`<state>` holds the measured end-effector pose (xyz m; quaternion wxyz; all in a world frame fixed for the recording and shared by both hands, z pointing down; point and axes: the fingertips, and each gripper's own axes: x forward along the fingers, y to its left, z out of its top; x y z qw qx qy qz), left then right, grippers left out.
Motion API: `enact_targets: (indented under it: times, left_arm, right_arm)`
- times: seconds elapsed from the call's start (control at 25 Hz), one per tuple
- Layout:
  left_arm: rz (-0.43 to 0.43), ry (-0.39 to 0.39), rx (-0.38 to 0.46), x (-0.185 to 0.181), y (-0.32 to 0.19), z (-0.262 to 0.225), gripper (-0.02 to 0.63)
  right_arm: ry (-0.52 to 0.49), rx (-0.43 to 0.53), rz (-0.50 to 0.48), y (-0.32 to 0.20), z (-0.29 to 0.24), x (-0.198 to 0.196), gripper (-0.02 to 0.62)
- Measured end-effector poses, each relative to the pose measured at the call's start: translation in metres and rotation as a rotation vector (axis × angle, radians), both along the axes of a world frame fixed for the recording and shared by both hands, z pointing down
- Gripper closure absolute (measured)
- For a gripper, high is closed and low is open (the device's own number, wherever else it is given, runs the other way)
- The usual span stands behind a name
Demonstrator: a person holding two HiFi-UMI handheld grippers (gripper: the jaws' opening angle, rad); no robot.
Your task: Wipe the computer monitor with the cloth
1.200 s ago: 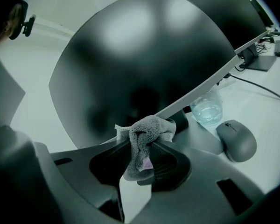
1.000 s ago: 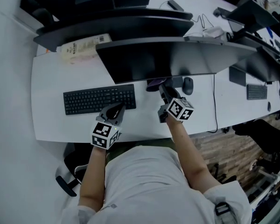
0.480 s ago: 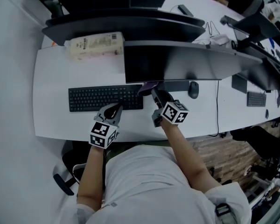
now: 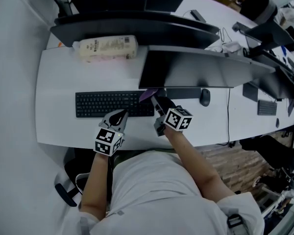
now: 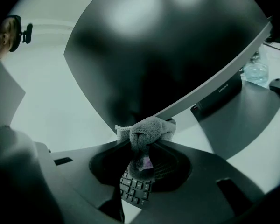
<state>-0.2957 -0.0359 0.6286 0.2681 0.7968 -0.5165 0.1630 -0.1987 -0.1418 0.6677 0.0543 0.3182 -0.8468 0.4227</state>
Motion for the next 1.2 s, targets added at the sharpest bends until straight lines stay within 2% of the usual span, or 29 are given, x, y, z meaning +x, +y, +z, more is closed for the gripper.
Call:
enact_targets:
  times: [0.92,1.08,1.2]
  left_arm:
    - [-0.063,0.018,-0.005,-0.039,0.017,0.008,0.604]
    - [-0.071,0.022,-0.012,-0.043,0.022,0.012,0.604]
    - [-0.075,0.025,-0.012,-0.046,0.024,0.013,0.604]
  right_arm:
    - [-0.116,-0.101,-0.192,0.039,-0.007,-0.102,0.472]
    - [-0.136,-0.112,-0.199,0.037,-0.010,-0.113,0.472]
    - [-0.152,-0.126,-0.168,0.030,-0.013,-0.116,0.472]
